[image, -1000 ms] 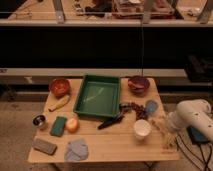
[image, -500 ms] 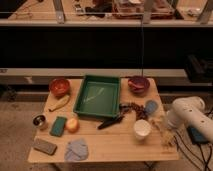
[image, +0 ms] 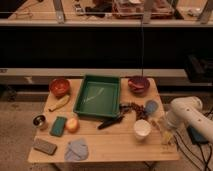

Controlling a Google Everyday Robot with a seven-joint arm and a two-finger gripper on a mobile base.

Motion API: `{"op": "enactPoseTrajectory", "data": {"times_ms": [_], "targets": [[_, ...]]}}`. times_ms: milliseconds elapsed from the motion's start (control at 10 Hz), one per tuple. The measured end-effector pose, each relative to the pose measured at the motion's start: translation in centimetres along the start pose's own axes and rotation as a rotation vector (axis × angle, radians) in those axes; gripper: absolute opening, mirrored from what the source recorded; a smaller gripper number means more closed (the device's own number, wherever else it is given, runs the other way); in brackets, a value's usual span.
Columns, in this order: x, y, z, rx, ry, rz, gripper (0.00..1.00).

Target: Place fork in purple bowl

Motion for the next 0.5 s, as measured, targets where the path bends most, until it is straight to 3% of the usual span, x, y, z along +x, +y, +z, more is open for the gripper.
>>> {"op": "enactPoseTrajectory", "data": {"times_ms": [500], "targets": [[-0.02,0.18,-0.22,-0.016,-0.003,-0.005,0.1]]}}
